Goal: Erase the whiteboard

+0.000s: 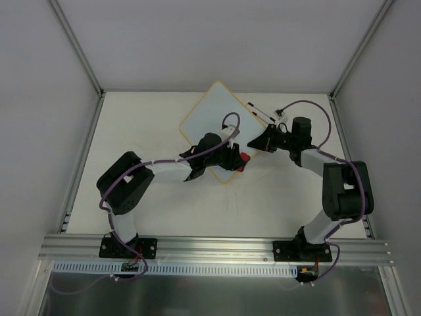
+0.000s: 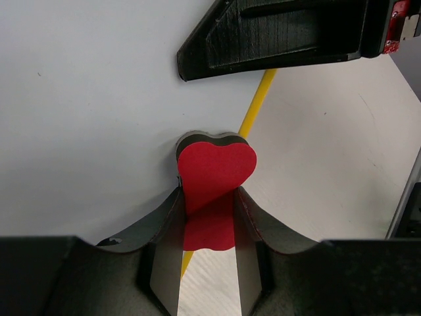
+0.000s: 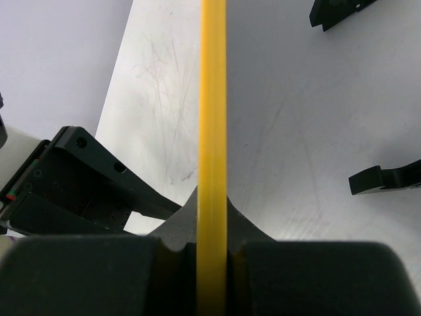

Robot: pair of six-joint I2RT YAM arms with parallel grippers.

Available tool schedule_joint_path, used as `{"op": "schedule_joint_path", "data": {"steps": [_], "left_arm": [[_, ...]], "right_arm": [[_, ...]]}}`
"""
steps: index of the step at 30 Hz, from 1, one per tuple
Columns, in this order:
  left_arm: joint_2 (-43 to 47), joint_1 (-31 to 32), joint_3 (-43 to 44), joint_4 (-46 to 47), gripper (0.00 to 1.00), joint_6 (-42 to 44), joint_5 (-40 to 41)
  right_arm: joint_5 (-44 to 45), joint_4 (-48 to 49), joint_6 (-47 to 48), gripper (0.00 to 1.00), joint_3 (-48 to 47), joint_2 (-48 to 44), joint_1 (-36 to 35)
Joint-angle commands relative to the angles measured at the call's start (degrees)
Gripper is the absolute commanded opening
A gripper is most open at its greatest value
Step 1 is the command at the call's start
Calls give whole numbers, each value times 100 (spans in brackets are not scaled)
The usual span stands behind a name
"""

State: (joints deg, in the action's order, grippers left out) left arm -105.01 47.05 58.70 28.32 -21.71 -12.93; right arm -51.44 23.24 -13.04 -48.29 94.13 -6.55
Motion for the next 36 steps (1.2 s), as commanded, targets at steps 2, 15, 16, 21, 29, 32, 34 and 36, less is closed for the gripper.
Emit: {"op": "schedule_joint_path", "data": {"steps": [2, 15, 16, 21, 29, 32, 34, 36], "left_arm": [[-415, -72, -385, -591, 0, -192, -52], [-134, -1285, -1615, -107, 0, -728, 475], [-134, -1416, -1677, -107, 0, -764, 484], [15, -1681, -1756, -308, 0, -808, 677], [437, -2050, -1651, -1038, 0, -782, 1195], [665, -2156, -1537, -1414, 0, -668, 1432], [868, -2234, -1432, -1626, 0, -536, 1495], [1148, -2287, -1405, -1951, 0, -378, 1687]], "right_arm": [[-1017, 321, 328, 0, -172, -123, -444], [-1052, 321, 337, 0, -154, -131, -356], [-1044, 321, 337, 0, -154, -140, -347], [-1052, 321, 346, 0, -84, -158, -286], [-1035, 321, 363, 0, -66, -211, -216], [-1026, 321, 372, 0, -66, -219, -207], [-1017, 321, 372, 0, -57, -219, -189], [-1008, 312, 381, 0, -57, -211, -180]]}}
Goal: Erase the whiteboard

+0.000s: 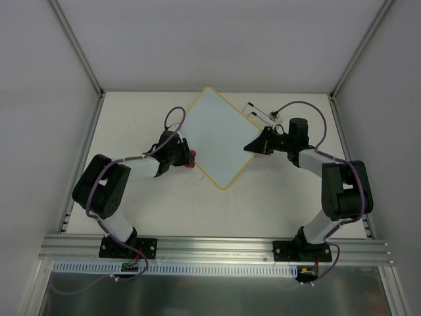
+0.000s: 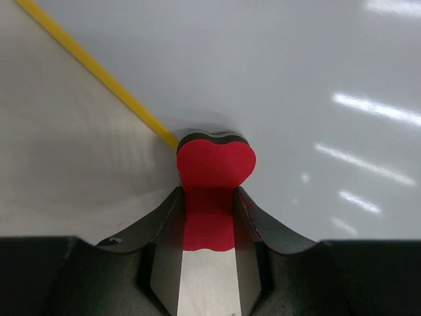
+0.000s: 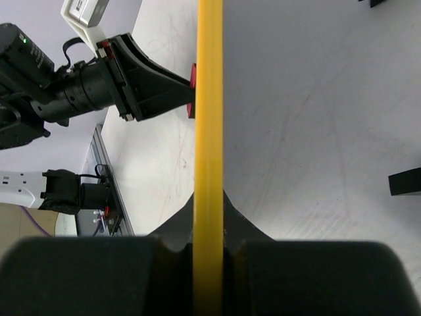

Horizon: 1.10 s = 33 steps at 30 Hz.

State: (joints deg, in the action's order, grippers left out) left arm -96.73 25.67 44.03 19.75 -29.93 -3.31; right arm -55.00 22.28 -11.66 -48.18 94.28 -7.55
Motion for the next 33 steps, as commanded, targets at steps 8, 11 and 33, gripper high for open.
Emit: {"op": "schedule_joint_path", "data": {"steps": [8, 11, 33], "left_arm": [[796, -614, 308, -2457, 0, 779, 1853], [682, -826, 290, -2704, 0, 524, 1667], [865, -959, 949, -3591, 98, 365, 1588]], "right_arm": [[-599, 408, 278, 0, -68, -287, -45], [-582, 400, 269, 0, -112, -296, -36], [-564, -31, 375, 0, -534, -560, 8]]}}
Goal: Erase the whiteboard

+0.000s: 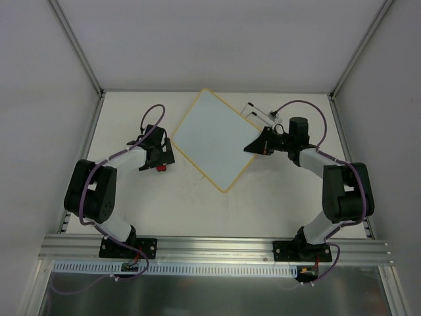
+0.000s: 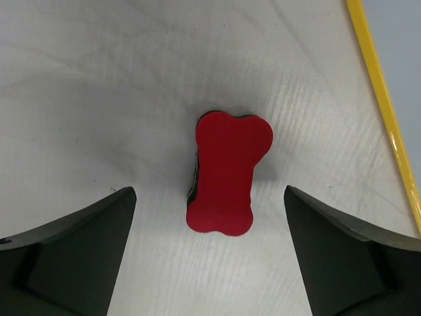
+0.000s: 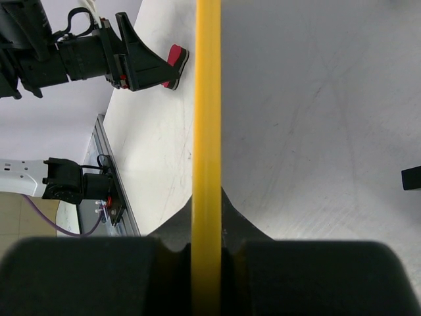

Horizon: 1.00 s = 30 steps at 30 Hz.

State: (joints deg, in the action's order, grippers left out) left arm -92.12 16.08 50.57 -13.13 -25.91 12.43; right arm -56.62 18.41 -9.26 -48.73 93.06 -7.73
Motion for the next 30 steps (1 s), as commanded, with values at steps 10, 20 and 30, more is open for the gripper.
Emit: {"op": "schedule_joint_path", "data": {"steps": [10, 20, 30], "left_arm": [[2118, -8, 463, -516, 99, 542, -47], [3866, -8, -415, -507, 99, 1694, 409], [5564, -17, -1409, -86, 99, 2231, 735]], "right_arm": [[-376, -189, 266, 0, -1208, -762, 104], [-911, -829, 372, 0, -2464, -684, 1026], [-1764, -1701, 873, 0, -3397, -157, 2169]]}}
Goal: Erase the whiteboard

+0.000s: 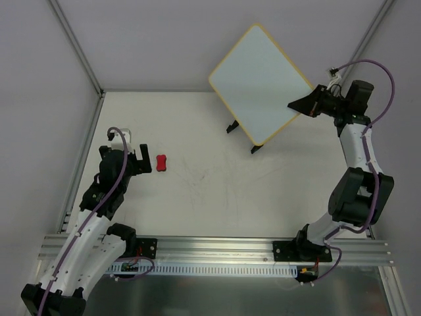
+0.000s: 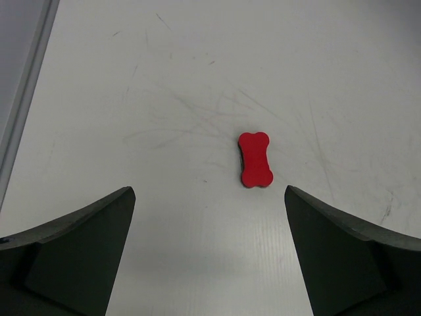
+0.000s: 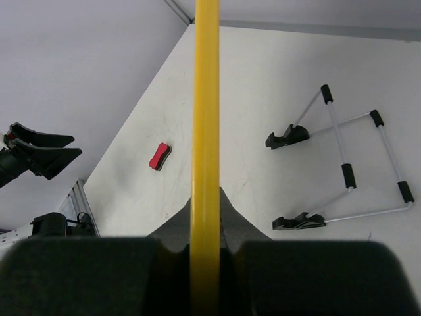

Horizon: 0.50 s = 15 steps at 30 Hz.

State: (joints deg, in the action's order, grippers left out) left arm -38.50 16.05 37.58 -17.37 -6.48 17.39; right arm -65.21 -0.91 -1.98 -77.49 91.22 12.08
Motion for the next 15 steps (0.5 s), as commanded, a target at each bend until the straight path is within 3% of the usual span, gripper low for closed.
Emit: {"op": "schedule_joint_path", "data": {"steps": [1, 11, 15], "left_arm": [[229, -15, -163, 374, 99, 288, 317], [-324, -6, -76, 488, 99, 288, 274], [-430, -14, -84, 559, 99, 323, 256]], "right_arm": [[-993, 214, 154, 0, -573, 80, 242], [-994, -620, 900, 0, -987, 519, 708], [-721, -2034, 2121, 0, -1390, 721, 744]]}}
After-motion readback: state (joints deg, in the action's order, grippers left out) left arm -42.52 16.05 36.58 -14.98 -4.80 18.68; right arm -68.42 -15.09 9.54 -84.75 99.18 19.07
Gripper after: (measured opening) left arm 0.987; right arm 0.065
